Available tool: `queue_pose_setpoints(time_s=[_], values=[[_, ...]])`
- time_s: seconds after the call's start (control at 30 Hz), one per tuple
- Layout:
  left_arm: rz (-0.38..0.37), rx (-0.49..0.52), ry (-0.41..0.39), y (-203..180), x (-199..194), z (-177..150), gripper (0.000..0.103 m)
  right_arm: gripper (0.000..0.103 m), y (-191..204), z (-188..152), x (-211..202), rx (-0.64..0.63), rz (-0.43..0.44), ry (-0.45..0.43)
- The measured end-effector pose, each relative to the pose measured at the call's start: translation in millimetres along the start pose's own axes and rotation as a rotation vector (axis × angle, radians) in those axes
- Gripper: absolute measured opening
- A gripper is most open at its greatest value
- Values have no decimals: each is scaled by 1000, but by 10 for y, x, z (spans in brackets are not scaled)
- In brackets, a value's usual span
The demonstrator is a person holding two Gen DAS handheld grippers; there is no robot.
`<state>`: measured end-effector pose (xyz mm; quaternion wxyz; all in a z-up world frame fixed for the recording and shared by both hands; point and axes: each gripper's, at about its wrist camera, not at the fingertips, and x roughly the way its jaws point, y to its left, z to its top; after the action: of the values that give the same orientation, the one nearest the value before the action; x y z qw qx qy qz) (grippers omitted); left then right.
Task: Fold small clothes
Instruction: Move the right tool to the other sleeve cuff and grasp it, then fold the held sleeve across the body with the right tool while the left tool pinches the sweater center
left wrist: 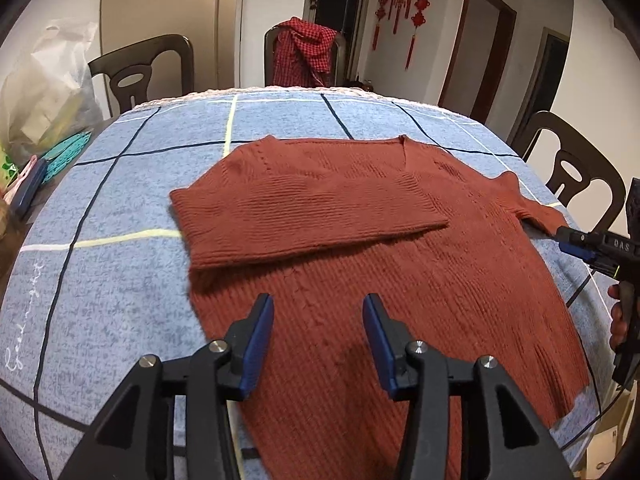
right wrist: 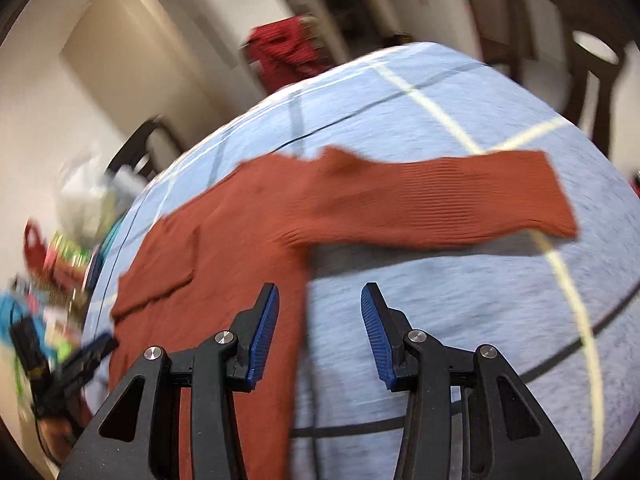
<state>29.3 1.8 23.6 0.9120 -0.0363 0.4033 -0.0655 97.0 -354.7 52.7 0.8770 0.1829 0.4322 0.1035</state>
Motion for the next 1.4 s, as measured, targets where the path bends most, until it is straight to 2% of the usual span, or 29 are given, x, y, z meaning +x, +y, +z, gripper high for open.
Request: queue_pose_setpoints(time_s=[0.23, 0.43, 0.53, 0.57, 0.63, 0.67, 0.77, 0.87, 1.0, 1.13, 1.23, 1.33, 1.4], values=[[-23, 16, 9, -91, 134, 33, 49, 44, -686, 133, -119, 278, -59, -64], [-30, 6, 33, -73, 237, 12, 50, 44, -989, 269, -135, 371, -80, -121], [-29, 10, 34, -81, 241, 2, 52, 44, -1083, 349, -105, 421, -63, -137], [-26, 13, 34, -86, 245, 2, 52, 33, -1091, 380, -96, 418, -67, -140], [-23, 17, 35, -96, 249, -2, 52, 4, -1097, 452, -87, 405, -71, -142], [-24, 18, 35, -95, 250, -3, 53, 4, -1075, 494, -90, 400, -54, -146], [-28, 16, 35, -88, 250, -7, 53, 4, -824, 675, -154, 318, -6, -188], [-29, 16, 35, -81, 250, -6, 54, 4, -415, 834, -209, 207, 73, -215], [-29, 15, 34, -81, 250, -7, 54, 4, 211, 924, -125, 68, 199, -189], [-35, 10, 32, -76, 251, -6, 54, 4, 782, 817, 144, -40, 314, -103], [-41, 8, 32, -71, 247, -11, 55, 4, 1092, 658, 396, -107, 353, -26], [-50, 8, 32, -71, 246, -7, 57, 5, 1312, 469, 781, -159, 403, 92], [-52, 8, 32, -71, 243, -9, 58, 7, 1396, 349, 1046, -182, 392, 194]])
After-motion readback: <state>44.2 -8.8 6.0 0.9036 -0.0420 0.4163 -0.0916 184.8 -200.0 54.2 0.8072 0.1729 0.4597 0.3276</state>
